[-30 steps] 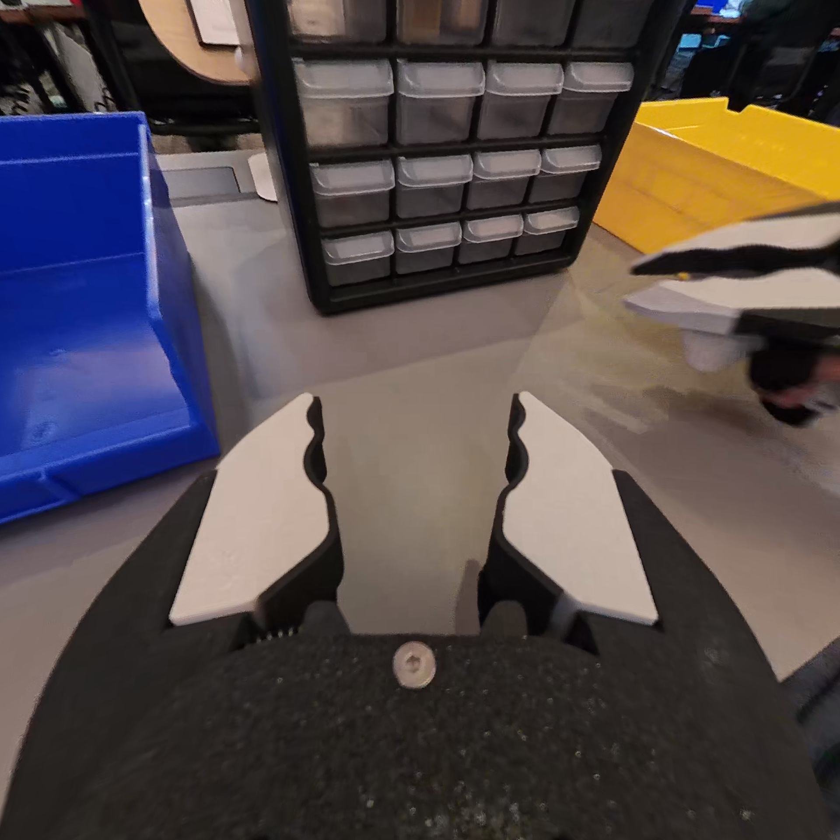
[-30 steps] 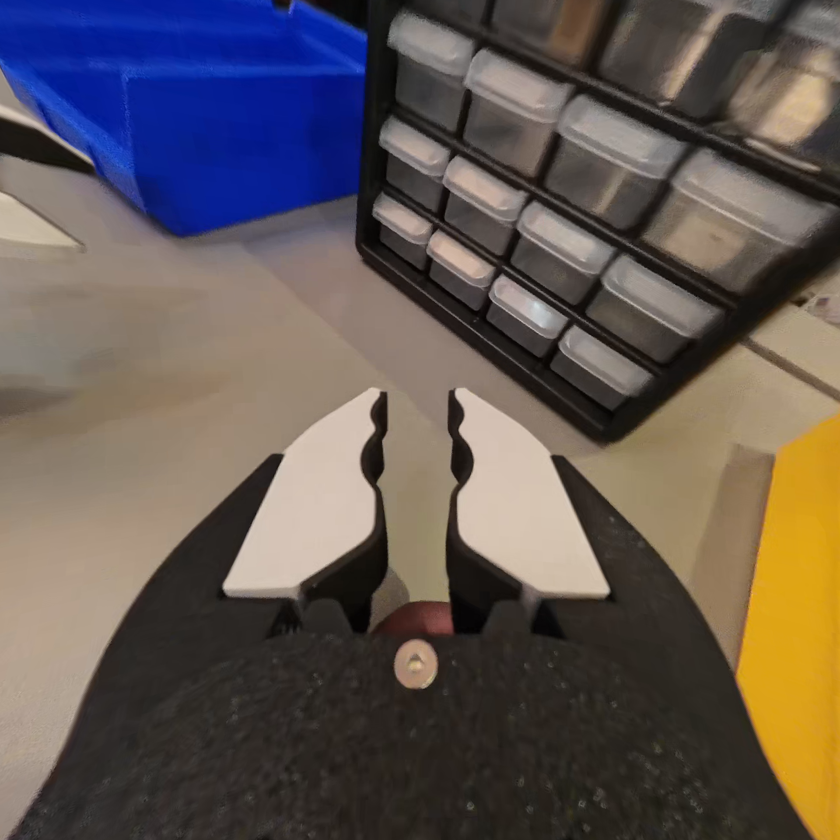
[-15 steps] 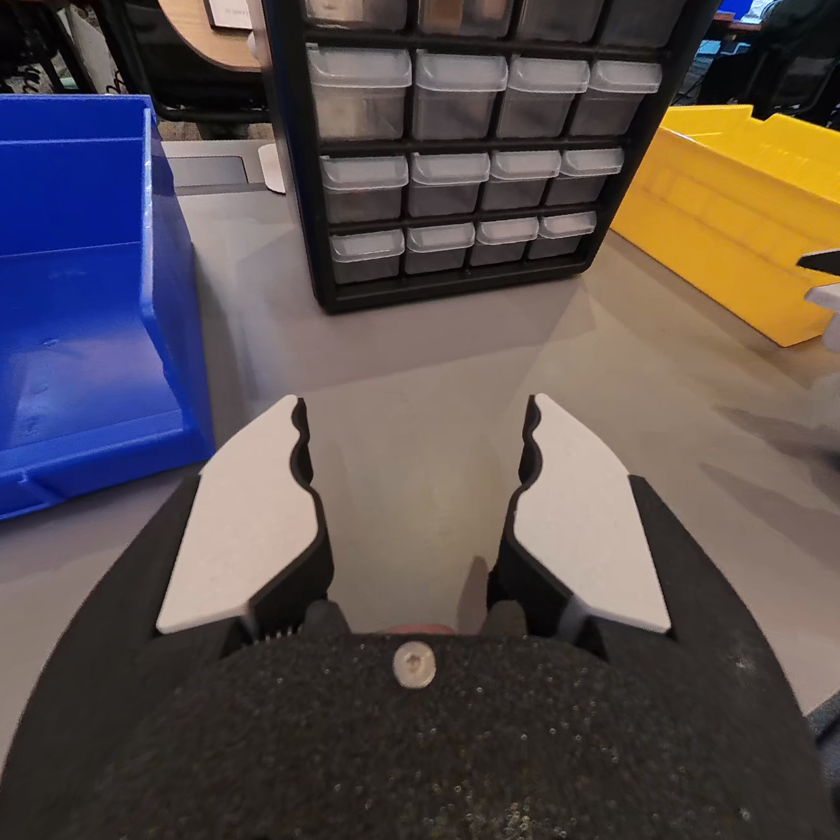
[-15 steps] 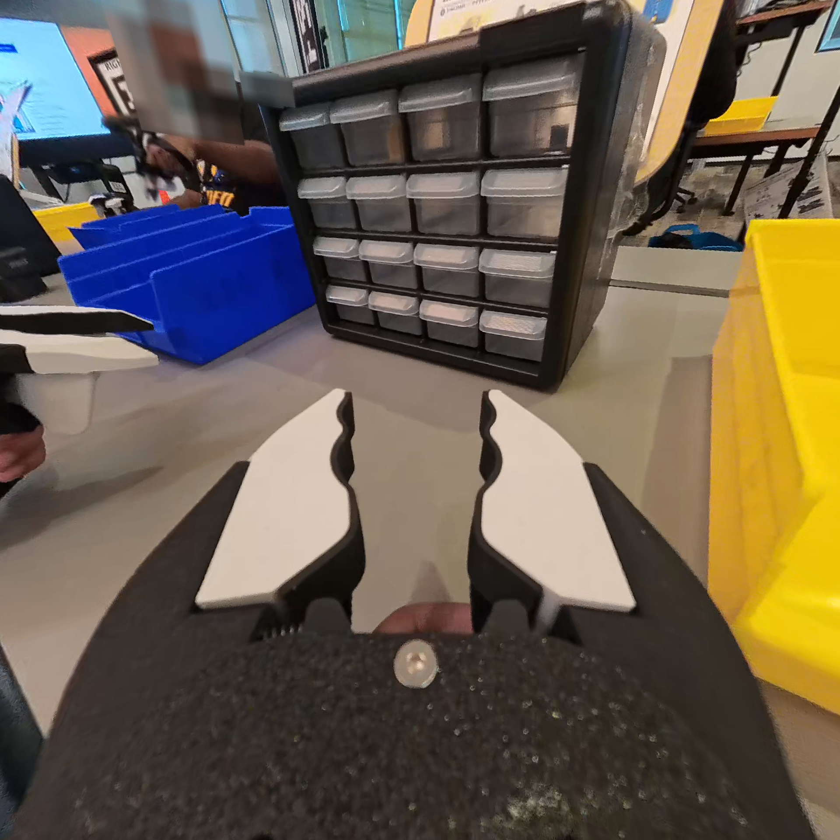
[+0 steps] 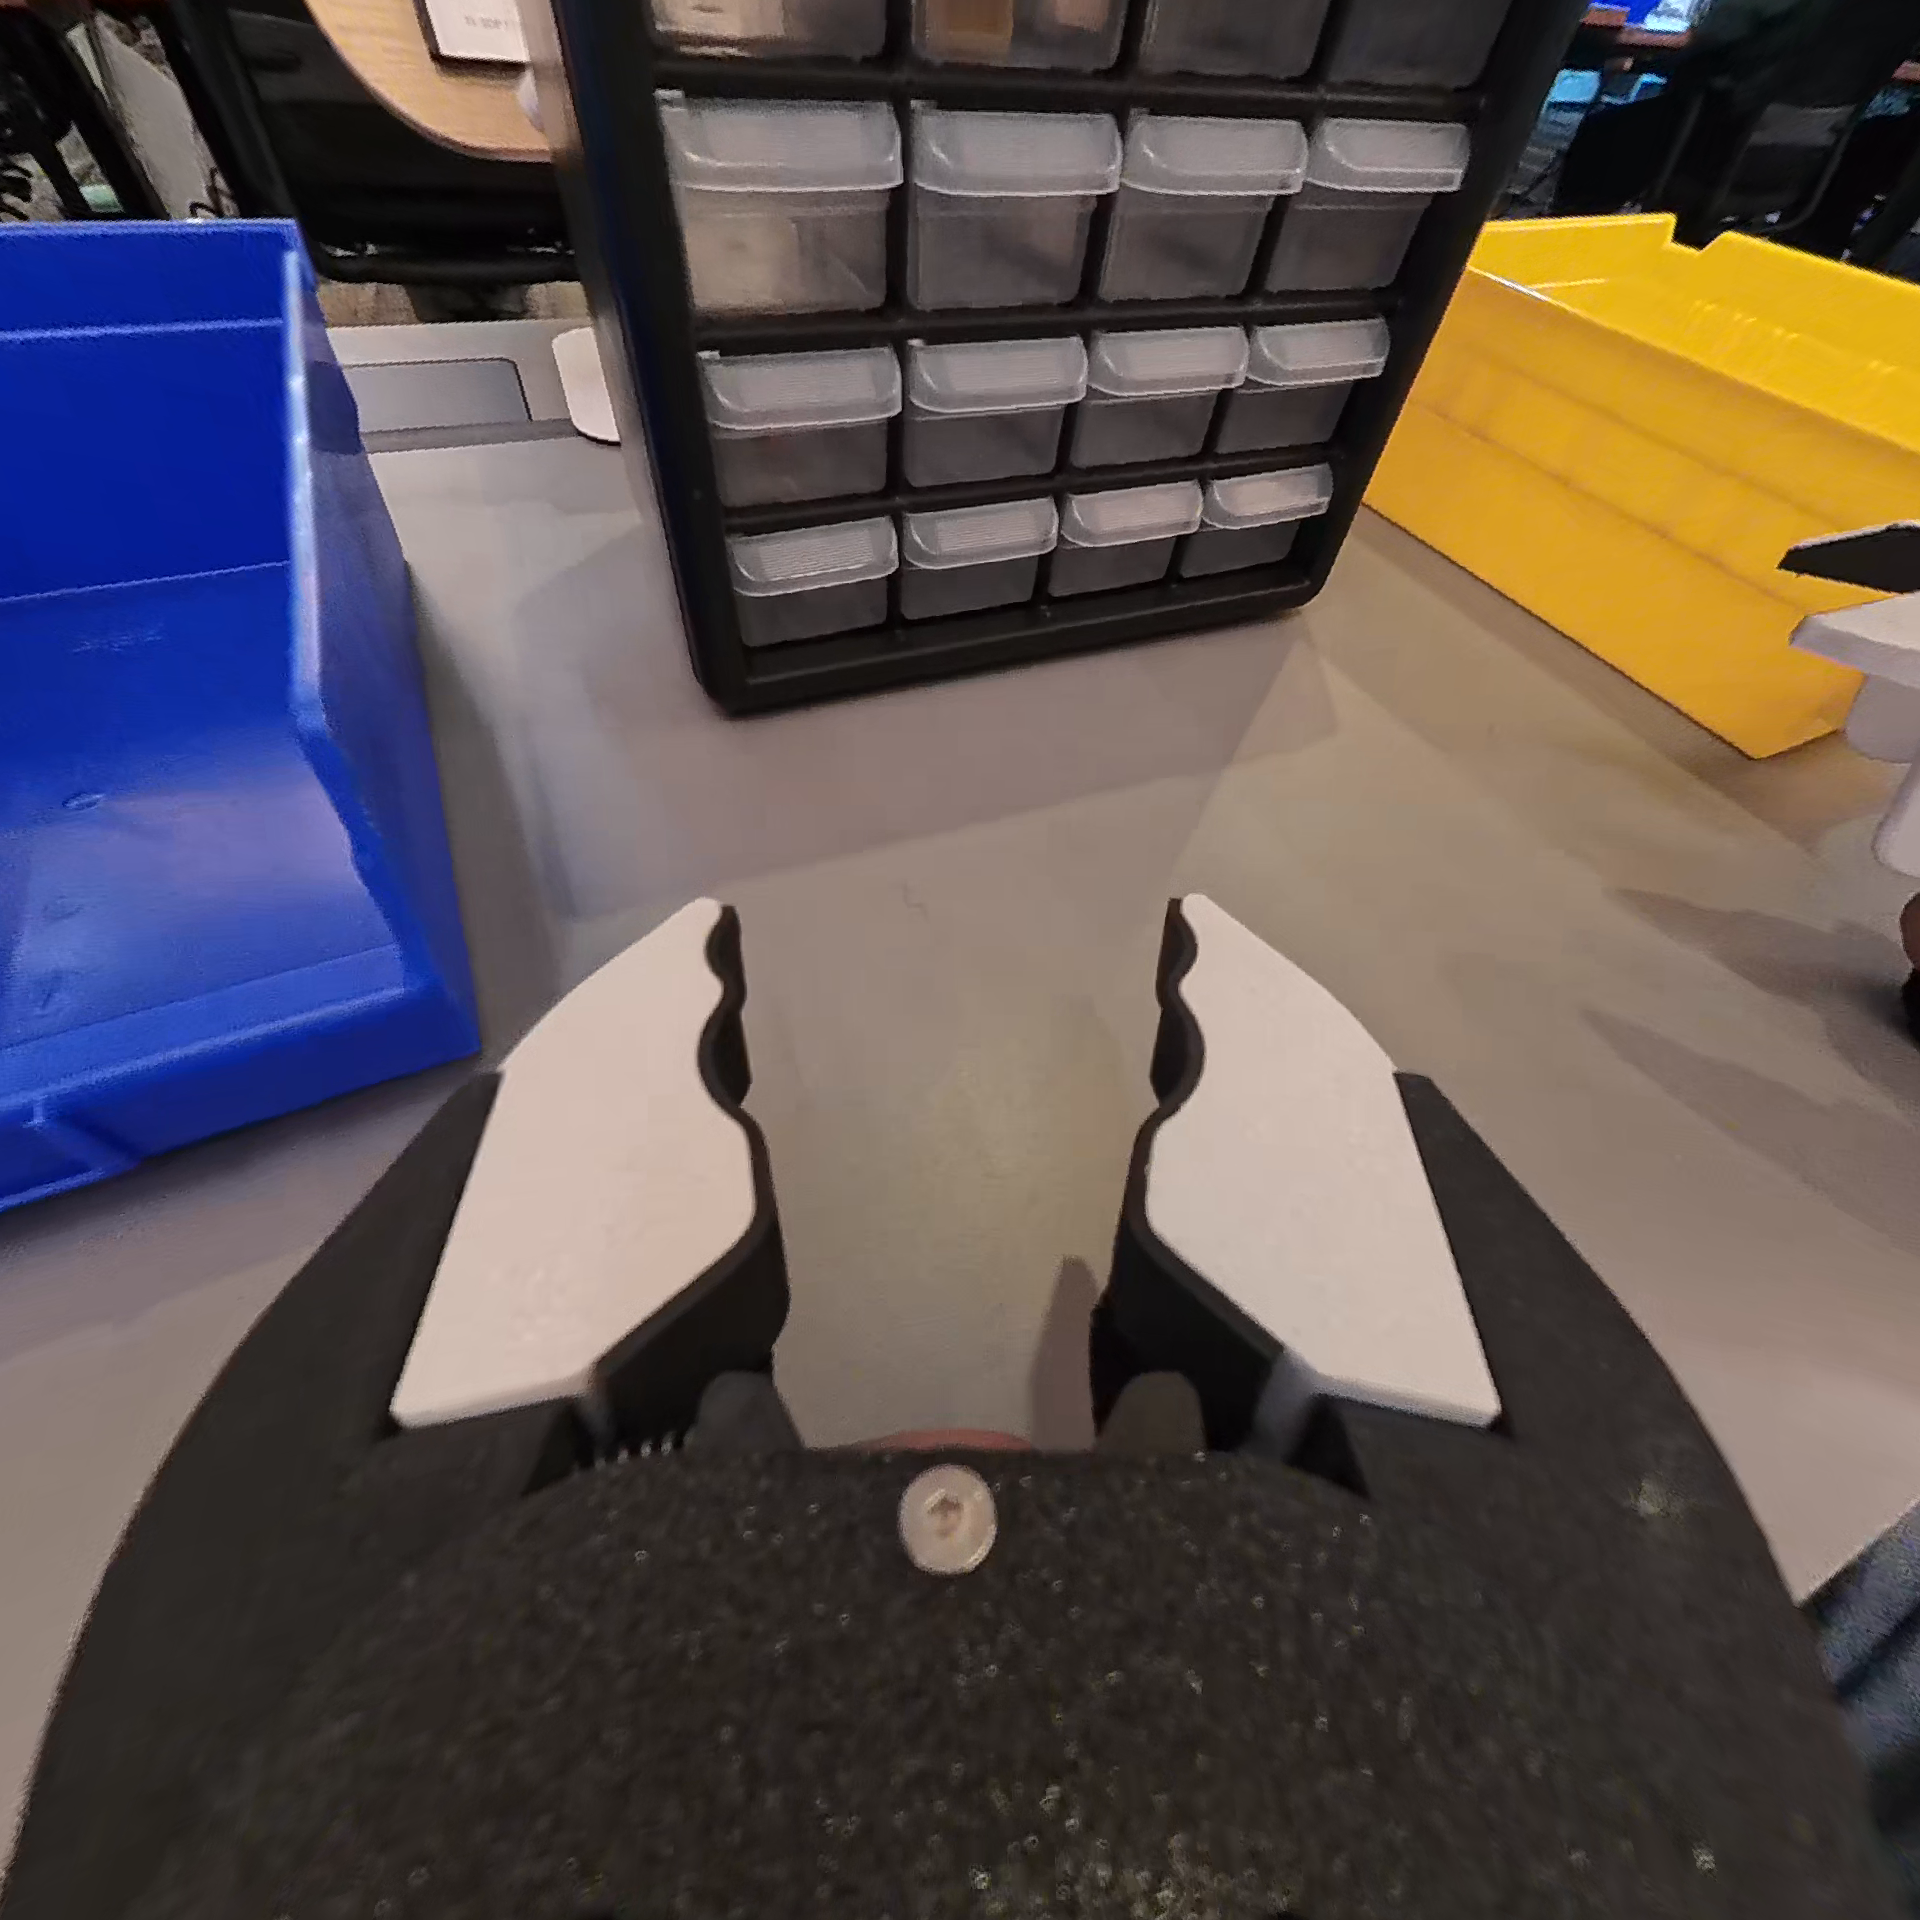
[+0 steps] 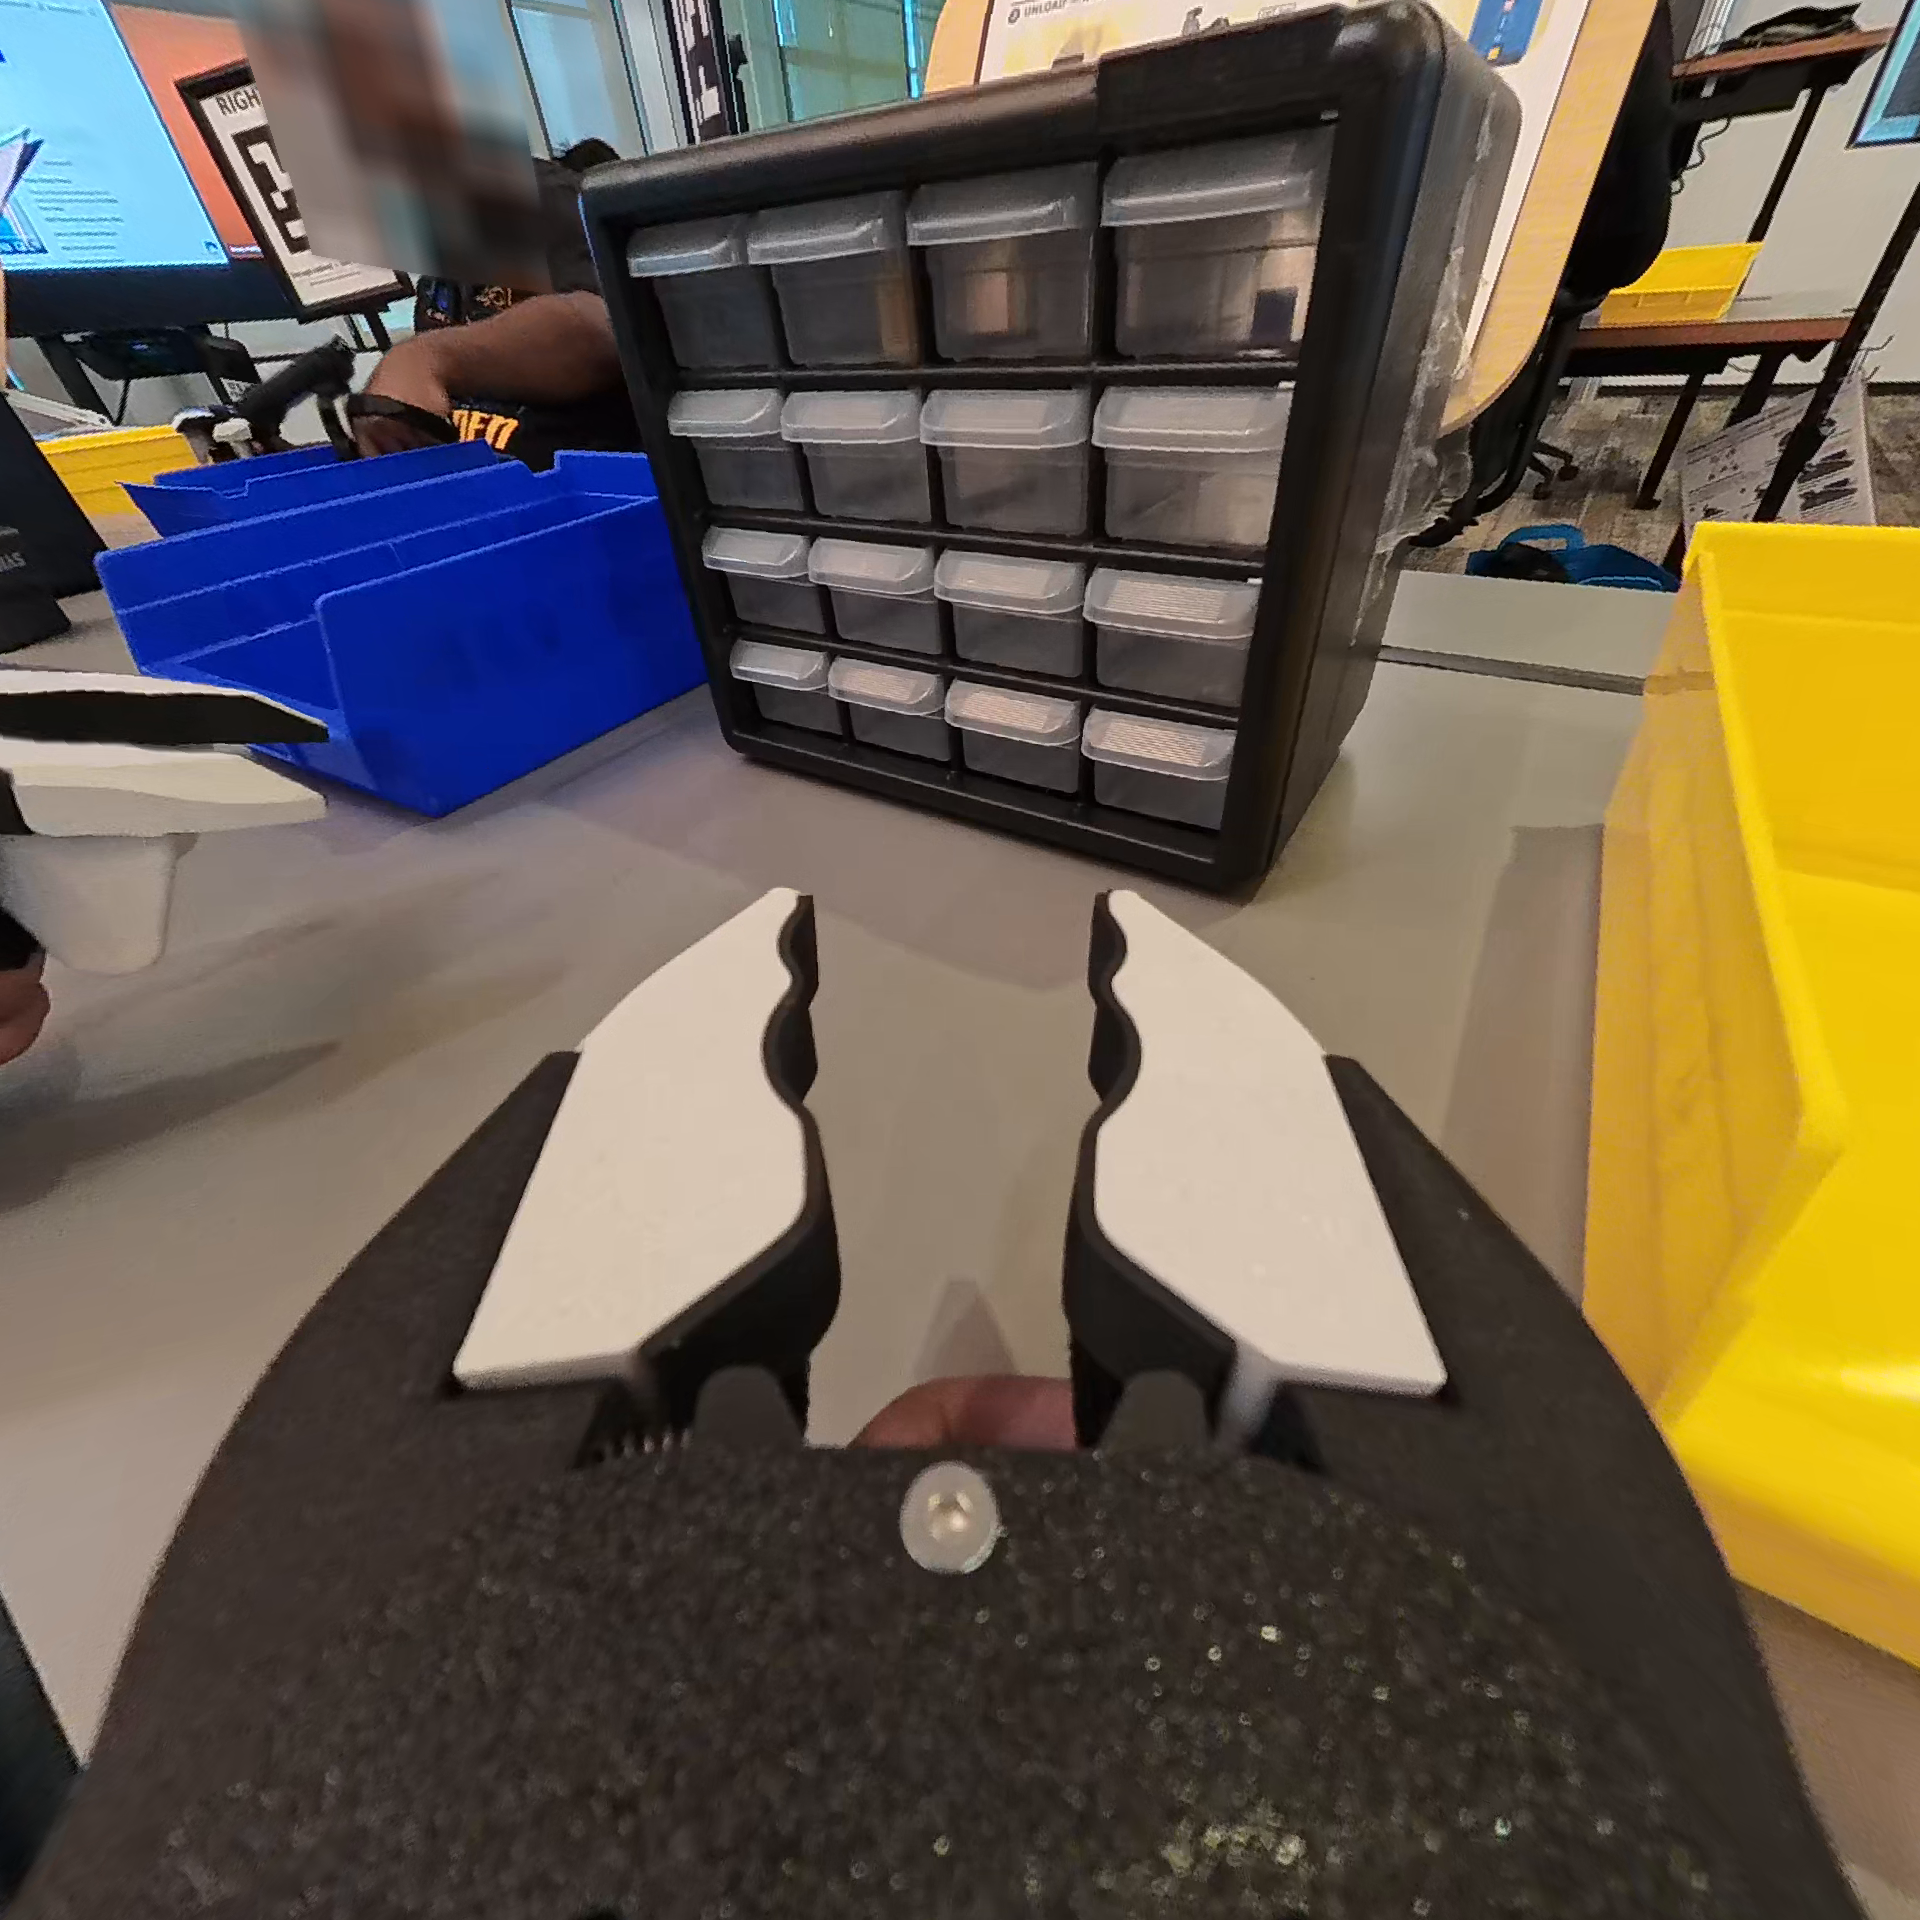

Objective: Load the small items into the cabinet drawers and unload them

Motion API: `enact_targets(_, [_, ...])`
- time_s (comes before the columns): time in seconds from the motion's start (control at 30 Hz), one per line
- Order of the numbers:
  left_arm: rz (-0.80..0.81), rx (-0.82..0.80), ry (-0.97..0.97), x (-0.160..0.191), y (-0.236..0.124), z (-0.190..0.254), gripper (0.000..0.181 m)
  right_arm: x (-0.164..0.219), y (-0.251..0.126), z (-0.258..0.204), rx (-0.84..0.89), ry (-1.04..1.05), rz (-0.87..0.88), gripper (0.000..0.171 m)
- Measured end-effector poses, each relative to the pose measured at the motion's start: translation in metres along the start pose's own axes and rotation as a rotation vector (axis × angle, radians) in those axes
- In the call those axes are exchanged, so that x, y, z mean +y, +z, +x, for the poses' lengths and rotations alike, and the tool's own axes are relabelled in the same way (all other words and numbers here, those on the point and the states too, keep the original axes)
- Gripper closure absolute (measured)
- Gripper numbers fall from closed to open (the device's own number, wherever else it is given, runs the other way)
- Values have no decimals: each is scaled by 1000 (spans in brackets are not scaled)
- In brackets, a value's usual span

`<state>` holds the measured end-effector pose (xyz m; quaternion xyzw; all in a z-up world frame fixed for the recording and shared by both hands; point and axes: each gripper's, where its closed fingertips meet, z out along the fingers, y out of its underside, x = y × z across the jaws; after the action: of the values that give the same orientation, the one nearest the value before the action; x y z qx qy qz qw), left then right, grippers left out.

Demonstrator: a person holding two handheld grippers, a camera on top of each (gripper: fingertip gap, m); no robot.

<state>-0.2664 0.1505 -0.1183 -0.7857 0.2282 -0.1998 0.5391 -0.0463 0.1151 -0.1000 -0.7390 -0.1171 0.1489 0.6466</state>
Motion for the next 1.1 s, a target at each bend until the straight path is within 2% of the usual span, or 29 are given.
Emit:
enact_targets(0.03, [-2,0,22,0,0,2,106,0,0,-1,-2,-4,3,121])
enact_targets(0.1, [-26,40,118,4,4,15,122,-1,-1,-2,-4,-12,10,121])
enact_targets(0.13, [-57,62,191,9,10,23,122,-1,-1,-2,-6,-17,9,121])
enact_targets(0.23, [-125,-70,471,6,31,18,118,1,0,-6,-19,-37,-4,121])
enact_targets(0.33, [-70,-240,852,-32,51,19,122,2,1,-11,-31,-73,-11,122])
enact_targets(0.4, [-104,-355,1139,-53,71,14,150,2,1,-13,-32,-91,-13,122])
enact_targets(0.47, [-96,-468,1364,-82,89,11,132,2,2,-14,-36,-96,-17,123])
enact_targets(0.5, [-42,-518,1449,-101,94,13,128,3,2,-14,-38,-94,-18,123])
enact_targets(0.53, [25,-564,1516,-119,97,17,131,3,2,-14,-42,-89,-19,123])
enact_targets(0.6, [134,-629,1598,-146,103,23,134,3,2,-14,-48,-77,-17,123])
enact_targets(0.7, [180,-695,1675,-165,114,22,133,2,1,-12,-53,-58,-10,123])
enact_targets(0.8, [233,-738,1739,-172,123,23,139,1,0,-12,-56,-46,-8,123])
enact_targets(0.93, [243,-729,1748,-165,135,25,149,2,0,-12,-60,-40,-12,124])
enact_targets(1.1, [298,-823,1776,-169,138,25,174,2,1,-12,-66,-36,-16,124])
